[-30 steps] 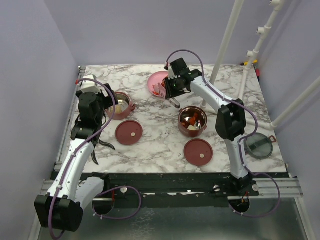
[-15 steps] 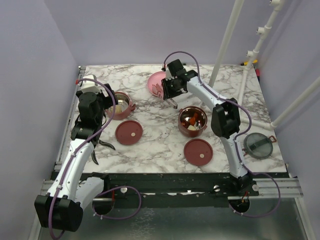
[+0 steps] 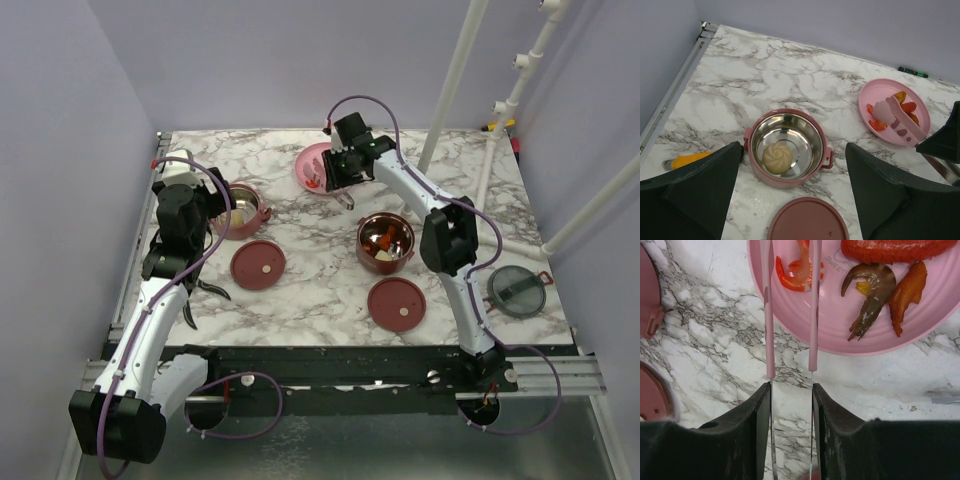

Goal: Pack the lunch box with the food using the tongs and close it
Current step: Pick up the fake food from the plate.

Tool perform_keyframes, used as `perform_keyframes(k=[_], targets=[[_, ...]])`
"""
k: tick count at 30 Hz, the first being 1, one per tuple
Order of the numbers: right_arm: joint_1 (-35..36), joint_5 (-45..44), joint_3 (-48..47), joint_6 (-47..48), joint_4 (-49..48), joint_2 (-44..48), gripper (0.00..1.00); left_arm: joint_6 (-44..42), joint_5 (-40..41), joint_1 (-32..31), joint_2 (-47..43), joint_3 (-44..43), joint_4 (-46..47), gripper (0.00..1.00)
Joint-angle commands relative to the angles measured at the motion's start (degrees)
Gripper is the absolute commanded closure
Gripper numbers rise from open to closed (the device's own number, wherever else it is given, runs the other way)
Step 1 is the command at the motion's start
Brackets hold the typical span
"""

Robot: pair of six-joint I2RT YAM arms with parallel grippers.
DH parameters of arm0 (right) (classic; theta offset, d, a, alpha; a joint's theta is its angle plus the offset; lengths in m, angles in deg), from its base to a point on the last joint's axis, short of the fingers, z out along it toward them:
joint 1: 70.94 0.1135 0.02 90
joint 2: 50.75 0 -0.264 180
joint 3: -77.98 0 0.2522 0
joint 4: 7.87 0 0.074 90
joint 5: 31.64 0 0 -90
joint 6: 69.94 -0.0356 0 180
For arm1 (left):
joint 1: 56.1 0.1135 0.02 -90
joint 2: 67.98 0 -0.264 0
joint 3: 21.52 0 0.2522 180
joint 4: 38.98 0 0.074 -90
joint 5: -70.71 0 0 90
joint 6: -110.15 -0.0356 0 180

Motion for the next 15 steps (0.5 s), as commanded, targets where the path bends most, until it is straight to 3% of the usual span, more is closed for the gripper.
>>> perform_keyframes(k=[1,15], targets=[[-0.05,-1.85,-2.91,1.48,0.54,-2.11,0.63,0.02,-1.26,0.20,-0.06,0.48,1.20,0.13],[-0.45,-1.31,-3.69,1.86,1.46,-4.29,0.62,0.07,-1.35,0.21,-0.14,0.48,1.20,0.13]])
